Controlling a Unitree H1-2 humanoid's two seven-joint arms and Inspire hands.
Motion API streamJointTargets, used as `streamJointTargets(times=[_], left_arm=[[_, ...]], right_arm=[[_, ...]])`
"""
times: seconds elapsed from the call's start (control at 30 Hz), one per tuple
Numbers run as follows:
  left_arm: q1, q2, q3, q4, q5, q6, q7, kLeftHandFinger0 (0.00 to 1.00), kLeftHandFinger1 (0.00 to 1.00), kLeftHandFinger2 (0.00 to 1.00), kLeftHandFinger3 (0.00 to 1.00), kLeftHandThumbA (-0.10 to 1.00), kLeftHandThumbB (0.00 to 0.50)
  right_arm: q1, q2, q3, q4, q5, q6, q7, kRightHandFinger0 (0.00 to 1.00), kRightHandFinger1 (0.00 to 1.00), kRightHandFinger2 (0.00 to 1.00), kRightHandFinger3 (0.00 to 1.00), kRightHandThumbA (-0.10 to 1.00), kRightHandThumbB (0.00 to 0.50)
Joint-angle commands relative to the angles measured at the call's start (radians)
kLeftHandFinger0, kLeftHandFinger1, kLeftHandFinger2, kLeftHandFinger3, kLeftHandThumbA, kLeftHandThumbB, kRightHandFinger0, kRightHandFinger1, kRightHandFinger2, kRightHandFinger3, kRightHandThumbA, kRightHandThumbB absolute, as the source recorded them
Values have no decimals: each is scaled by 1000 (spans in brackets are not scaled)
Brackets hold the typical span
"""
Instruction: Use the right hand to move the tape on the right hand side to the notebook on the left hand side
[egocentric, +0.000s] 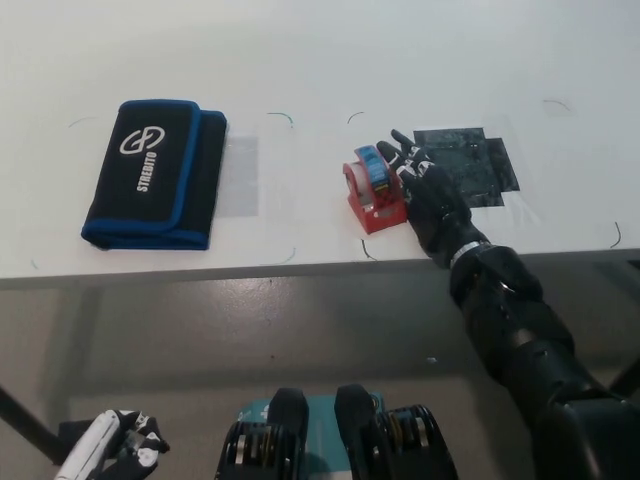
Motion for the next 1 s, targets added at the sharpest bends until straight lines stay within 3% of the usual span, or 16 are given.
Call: streamJointTargets(times=[0.0,0.13,0.33,0.43,0.57,0.97], left_arm=[[-4,22,-5,-26,4,-24,-19,13,135,367,690,71,183],[7,21,-11,-24,9,-34,-19,45,170,393,698,74,187],[2,20,-11,-29,7,-21,-22,39,154,368,695,63,187],[-5,18,-16,-22,8,-25,-25,60,170,378,696,59,183],[-8,17,-27,-16,25,-28,-22,85,199,434,701,52,176],[3,12,-35,-30,18,-10,-26,173,252,446,721,38,163]], right_arm=[[-46,73,12,13,-3,10,3,1000,1000,1000,1000,1000,500],[-42,107,10,5,0,12,-3,1000,1000,1000,1000,1000,454],[-36,130,6,11,0,9,-8,1000,1000,1000,1000,1000,462],[-33,138,11,23,-7,16,-18,1000,1000,1000,1000,1000,498],[-28,143,20,30,-13,23,-16,1000,1000,1000,1000,1000,498],[-39,174,68,29,-37,34,-22,1000,1000,1000,1000,1000,490]])
